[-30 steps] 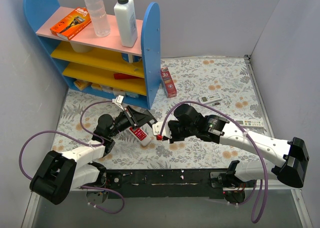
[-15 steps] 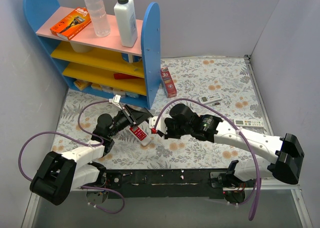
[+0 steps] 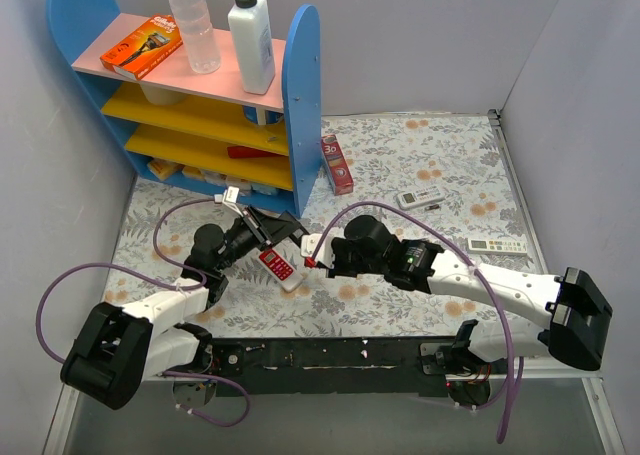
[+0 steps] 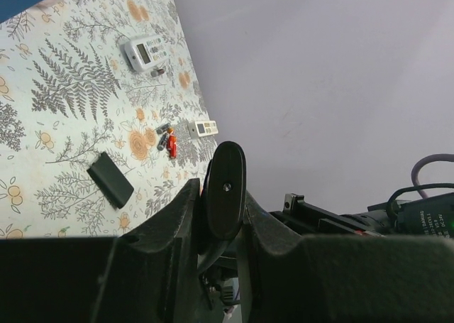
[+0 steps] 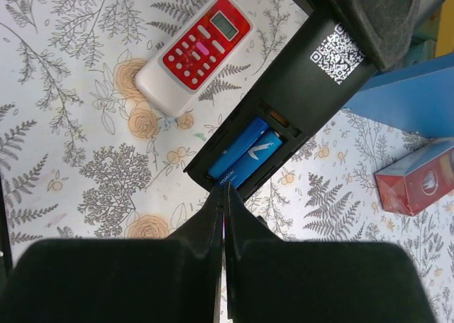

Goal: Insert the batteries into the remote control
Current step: Load the battery into the remote control.

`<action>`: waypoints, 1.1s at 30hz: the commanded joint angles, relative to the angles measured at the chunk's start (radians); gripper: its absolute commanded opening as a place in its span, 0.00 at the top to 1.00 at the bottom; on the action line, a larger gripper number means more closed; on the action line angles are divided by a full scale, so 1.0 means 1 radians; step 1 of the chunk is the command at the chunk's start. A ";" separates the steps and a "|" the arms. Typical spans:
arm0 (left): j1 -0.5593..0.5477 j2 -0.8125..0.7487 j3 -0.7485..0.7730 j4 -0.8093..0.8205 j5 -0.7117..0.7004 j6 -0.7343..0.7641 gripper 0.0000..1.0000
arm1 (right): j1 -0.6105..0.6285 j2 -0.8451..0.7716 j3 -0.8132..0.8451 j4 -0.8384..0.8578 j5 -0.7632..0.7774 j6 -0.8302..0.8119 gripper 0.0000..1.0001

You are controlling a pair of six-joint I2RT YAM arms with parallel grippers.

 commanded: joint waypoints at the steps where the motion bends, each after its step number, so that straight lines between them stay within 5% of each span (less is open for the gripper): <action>1: -0.048 -0.020 0.080 0.080 0.243 -0.265 1.00 | -0.009 0.000 -0.047 0.334 0.105 -0.034 0.99; 9: -0.046 0.005 0.135 -0.028 0.288 -0.209 1.00 | -0.009 0.009 -0.041 0.439 0.131 0.013 0.99; 18: -0.046 -0.018 0.245 -0.328 0.306 0.030 1.00 | -0.010 0.051 0.033 0.417 0.174 0.087 0.99; 28: -0.038 -0.030 0.157 -0.093 0.328 -0.104 1.00 | -0.087 0.108 0.087 0.244 -0.002 0.381 0.99; 33: -0.023 -0.043 0.123 -0.038 0.294 -0.152 1.00 | -0.107 0.083 0.047 0.206 0.027 0.439 0.99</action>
